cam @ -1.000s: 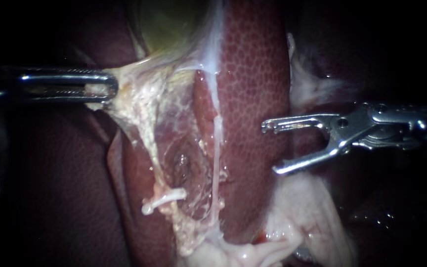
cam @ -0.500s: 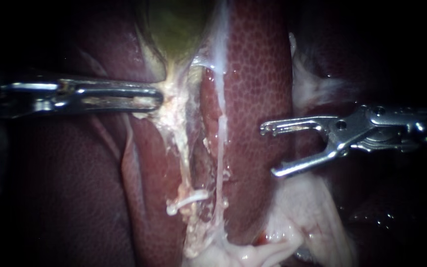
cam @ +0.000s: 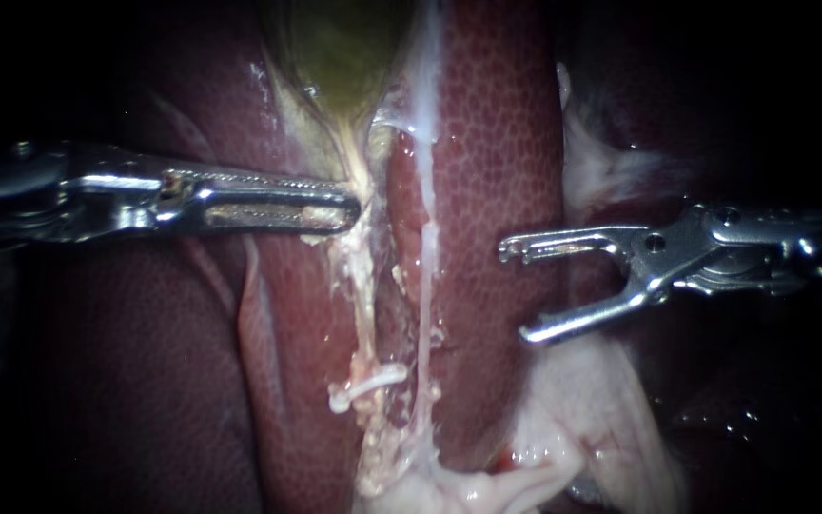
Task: Going back first clip left tube
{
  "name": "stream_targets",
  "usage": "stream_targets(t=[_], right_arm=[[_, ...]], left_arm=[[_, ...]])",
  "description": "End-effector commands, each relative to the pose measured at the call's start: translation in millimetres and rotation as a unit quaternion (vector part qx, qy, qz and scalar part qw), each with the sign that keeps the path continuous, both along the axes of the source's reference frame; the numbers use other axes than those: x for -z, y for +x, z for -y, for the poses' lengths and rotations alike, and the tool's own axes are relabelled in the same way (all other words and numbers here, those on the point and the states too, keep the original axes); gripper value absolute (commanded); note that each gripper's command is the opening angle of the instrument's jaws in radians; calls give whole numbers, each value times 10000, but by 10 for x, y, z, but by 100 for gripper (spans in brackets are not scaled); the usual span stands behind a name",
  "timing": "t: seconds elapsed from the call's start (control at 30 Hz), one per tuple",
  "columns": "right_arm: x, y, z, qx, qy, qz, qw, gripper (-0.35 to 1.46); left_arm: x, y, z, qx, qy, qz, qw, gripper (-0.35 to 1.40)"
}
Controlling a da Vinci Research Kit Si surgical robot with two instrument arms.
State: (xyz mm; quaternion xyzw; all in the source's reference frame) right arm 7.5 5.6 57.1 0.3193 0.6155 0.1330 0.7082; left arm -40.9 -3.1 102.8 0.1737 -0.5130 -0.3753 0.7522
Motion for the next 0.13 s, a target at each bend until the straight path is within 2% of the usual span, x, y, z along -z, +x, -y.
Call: stream_targets(t=[0.03,0.13], right_arm=[[-1,0,-1,7,-12,-5,10000,60],[-1,0,-1,11,-47,-7,10000,60]], left_arm=[[0,0,0,2,0,2,10000,-35],[0,0,0,2,1,2,10000,-35]])
